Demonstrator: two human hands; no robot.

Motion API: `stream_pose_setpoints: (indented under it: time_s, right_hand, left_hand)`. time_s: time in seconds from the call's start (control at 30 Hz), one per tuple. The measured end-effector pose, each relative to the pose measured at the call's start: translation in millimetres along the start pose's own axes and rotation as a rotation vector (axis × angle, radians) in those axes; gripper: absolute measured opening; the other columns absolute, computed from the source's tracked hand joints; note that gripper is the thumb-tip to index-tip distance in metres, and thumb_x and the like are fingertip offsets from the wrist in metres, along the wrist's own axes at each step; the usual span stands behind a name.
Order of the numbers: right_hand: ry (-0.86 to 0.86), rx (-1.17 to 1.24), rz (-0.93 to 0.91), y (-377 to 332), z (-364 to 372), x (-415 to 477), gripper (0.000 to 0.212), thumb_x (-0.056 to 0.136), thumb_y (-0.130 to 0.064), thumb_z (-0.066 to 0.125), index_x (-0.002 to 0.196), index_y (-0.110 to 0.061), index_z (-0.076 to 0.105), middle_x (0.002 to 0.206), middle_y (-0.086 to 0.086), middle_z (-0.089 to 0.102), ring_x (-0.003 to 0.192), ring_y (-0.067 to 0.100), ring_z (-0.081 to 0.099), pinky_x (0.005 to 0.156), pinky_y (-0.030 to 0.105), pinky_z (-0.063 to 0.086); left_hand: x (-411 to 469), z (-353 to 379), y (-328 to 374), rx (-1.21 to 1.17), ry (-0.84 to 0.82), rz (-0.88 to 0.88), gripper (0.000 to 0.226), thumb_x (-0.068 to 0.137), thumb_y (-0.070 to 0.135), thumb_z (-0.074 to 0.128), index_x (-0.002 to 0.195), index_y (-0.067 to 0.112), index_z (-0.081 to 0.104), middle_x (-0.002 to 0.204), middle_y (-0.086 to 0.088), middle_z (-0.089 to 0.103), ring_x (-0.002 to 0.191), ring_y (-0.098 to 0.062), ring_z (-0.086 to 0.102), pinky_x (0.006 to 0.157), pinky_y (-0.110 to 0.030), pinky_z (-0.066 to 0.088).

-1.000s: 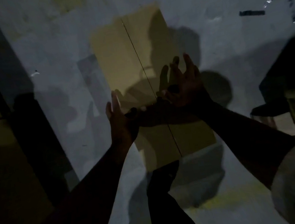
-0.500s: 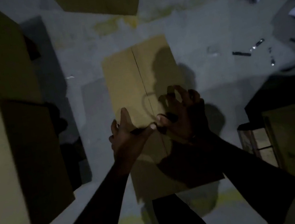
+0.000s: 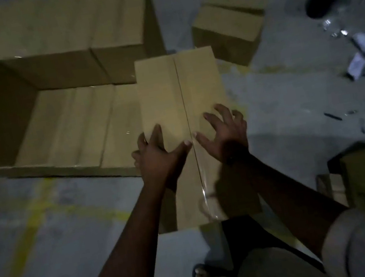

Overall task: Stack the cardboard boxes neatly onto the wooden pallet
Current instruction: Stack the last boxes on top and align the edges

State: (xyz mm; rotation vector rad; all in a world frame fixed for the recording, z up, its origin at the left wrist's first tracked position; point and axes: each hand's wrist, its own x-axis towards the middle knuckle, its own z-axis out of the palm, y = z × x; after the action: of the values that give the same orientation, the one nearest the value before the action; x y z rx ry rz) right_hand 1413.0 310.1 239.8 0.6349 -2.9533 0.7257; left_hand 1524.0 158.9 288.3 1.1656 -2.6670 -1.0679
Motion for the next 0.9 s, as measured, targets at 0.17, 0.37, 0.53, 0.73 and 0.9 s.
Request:
stream_pose_setpoints:
  time_s: [0.17, 0.37, 0.53, 0.73, 0.9]
  right_hand:
    - [-0.068, 0.045, -0.187, -96, -12, -49, 0.062, 0.081, -0.072, 0.054, 0.132, -0.038, 0.057, 0.154, -0.008, 0.035, 0.132, 0.037, 0.032, 0.106, 0.050, 0.035]
    - [-0.142, 0.030, -0.406, -179, -7, -73, 0.058, 0.084, -0.067, 0.051, 0.132, -0.036, 0.058, 0.153, -0.008, 0.035, 0.132, 0.032, 0.033, 0.106, 0.047, 0.031]
    - [-0.196, 0.035, -0.495, -213, 16, -62, 0.057, 0.085, -0.067, 0.051, 0.131, -0.036, 0.058, 0.151, -0.009, 0.036, 0.135, 0.032, 0.033, 0.108, 0.050, 0.032]
    - [-0.249, 0.040, -0.562, -240, 41, -11, 0.066, 0.080, -0.076, 0.051, 0.132, -0.036, 0.057, 0.149, -0.008, 0.038, 0.133, 0.032, 0.033, 0.103, 0.048, 0.037]
    - [-0.257, 0.064, -0.591, -254, 54, 41, 0.072, 0.076, -0.081, 0.054, 0.130, -0.034, 0.061, 0.148, -0.007, 0.041, 0.131, 0.033, 0.034, 0.101, 0.047, 0.036]
  left_hand:
    - [-72, -85, -69, -0.017, 0.112, -0.070, 0.105, 0.064, 0.081, 0.069, 0.154, 0.043, 0.031, 0.164, -0.010, 0.021, 0.149, -0.035, 0.023, 0.117, -0.051, 0.028]
    - [-117, -128, -118, -0.064, 0.241, -0.174, 0.112, 0.060, 0.083, 0.069, 0.154, 0.038, 0.028, 0.162, -0.006, 0.014, 0.142, -0.036, 0.038, 0.108, -0.046, 0.046]
    - [-114, -140, -131, 0.050, 0.324, -0.242, 0.114, 0.062, 0.088, 0.064, 0.156, 0.039, 0.023, 0.166, 0.007, -0.012, 0.139, -0.042, 0.037, 0.107, -0.049, 0.046]
    - [-64, -152, -136, 0.058, 0.304, -0.321, 0.114, 0.063, 0.091, 0.058, 0.157, 0.042, 0.018, 0.168, 0.009, -0.012, 0.142, -0.042, 0.033, 0.105, -0.051, 0.045]
    - [-12, -169, -123, 0.099, 0.303, -0.351, 0.114, 0.063, 0.090, 0.060, 0.157, 0.041, 0.018, 0.168, 0.008, -0.014, 0.143, -0.043, 0.031, 0.105, -0.052, 0.045]
